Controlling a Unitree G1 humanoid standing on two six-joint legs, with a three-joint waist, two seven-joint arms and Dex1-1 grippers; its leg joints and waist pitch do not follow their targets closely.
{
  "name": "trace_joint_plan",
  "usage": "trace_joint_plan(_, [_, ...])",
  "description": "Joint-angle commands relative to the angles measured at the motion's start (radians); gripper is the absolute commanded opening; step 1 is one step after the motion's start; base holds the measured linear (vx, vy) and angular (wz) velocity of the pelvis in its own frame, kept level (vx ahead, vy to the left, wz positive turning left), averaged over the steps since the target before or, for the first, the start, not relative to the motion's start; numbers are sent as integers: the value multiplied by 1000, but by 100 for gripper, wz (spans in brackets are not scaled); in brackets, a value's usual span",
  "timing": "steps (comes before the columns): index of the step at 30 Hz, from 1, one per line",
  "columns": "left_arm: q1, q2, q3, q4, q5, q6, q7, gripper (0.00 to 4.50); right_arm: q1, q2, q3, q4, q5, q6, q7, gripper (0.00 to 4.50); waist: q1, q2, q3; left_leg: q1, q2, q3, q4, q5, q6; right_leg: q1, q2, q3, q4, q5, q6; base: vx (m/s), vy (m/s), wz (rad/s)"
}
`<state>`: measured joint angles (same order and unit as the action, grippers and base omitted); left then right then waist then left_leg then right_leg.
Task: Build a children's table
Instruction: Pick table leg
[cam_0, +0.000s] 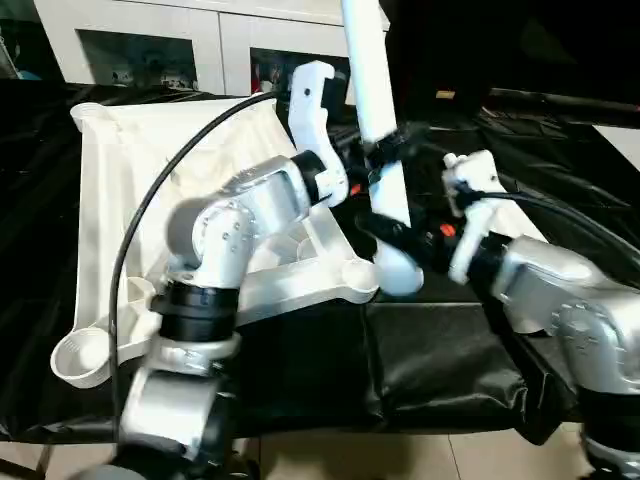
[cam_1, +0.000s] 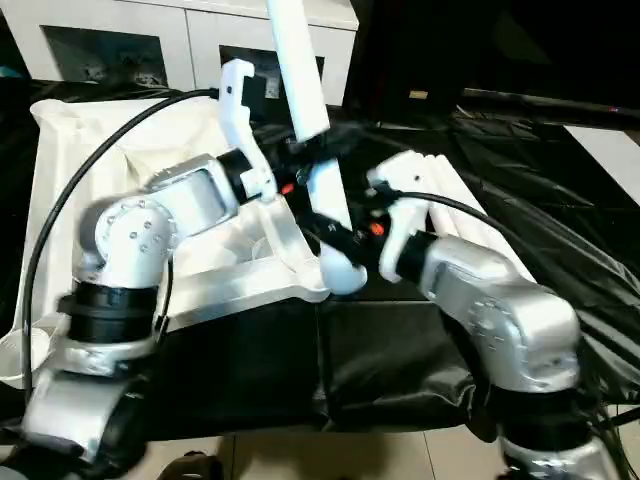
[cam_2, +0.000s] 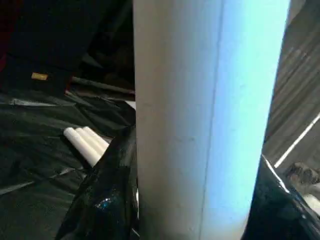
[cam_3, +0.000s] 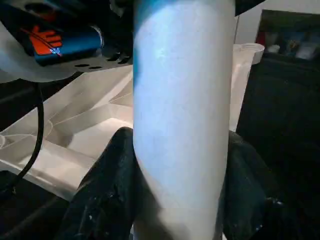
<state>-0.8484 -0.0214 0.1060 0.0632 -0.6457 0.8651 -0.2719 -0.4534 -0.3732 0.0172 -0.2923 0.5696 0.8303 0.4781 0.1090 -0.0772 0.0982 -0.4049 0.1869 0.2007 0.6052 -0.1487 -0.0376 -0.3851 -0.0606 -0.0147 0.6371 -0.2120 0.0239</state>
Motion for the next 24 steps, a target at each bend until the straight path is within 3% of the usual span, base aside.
trace_joint_plan(1, [-10, 7, 25, 1, 5, -16, 20, 216, -11, -14, 4, -2, -21, -25, 7, 186, -4, -12, -84, 37, 39, -21, -64, -145, -40, 27, -69, 30, -81, -161, -144, 0, 0, 0])
trace_joint_plan(4, [-10, 14, 25, 0, 0, -17, 15, 199, -8, -18, 9, -4, -19, -29, 17, 186, -4, -13, -84, 38, 39, -22, -65, -143, -43, 26, -68, 30, -80, -158, -137, 0, 0, 0])
trace_joint_plan(6, [-9, 15, 24, -1, -2, -17, 12, 188, -7, -17, 8, -4, -17, -28, 19, 242, -3, -12, -85, 38, 39, -22, -65, -138, -42, 26, -69, 30, -79, -146, -136, 0, 0, 0])
trace_joint_plan(8, [-11, 22, 19, -8, -15, 1, -7, 186, -7, -10, -15, 4, 5, -19, 29, 256, -4, -17, -86, 36, 38, -21, -64, -129, -37, 28, -67, 29, -77, -120, -140, 0, 0, 0])
trace_joint_plan(11, [-16, 30, 14, -8, -25, 19, -30, 185, -11, -10, -35, 11, 31, 0, 40, 290, -5, -14, -84, 36, 38, -22, -64, -135, -33, 27, -68, 30, -76, -130, -140, 0, 0, 0])
trace_joint_plan(16, [-52, 71, -19, 15, -36, 39, -115, 185, -19, -95, -80, -4, 138, 70, 175, 331, 2, -13, -84, 41, 40, -20, -63, -126, -27, 26, -67, 30, -77, -121, -143, 0, 0, 0])
trace_joint_plan(21, [-62, 100, -48, 12, -48, 53, -181, 185, -21, -151, -127, 17, 211, 130, 245, 342, 2, -15, -85, 38, 38, -20, -62, -118, -21, 30, -69, 29, -75, -114, -163, 0, 0, 0])
trace_joint_plan(24, [-55, 111, -70, 8, -43, 57, -215, 185, -22, -170, -114, 40, 201, 134, 258, 342, 2, -15, -84, 37, 39, -20, -62, -123, -27, 29, -72, 29, -78, -143, -174, 0, 0, 0])
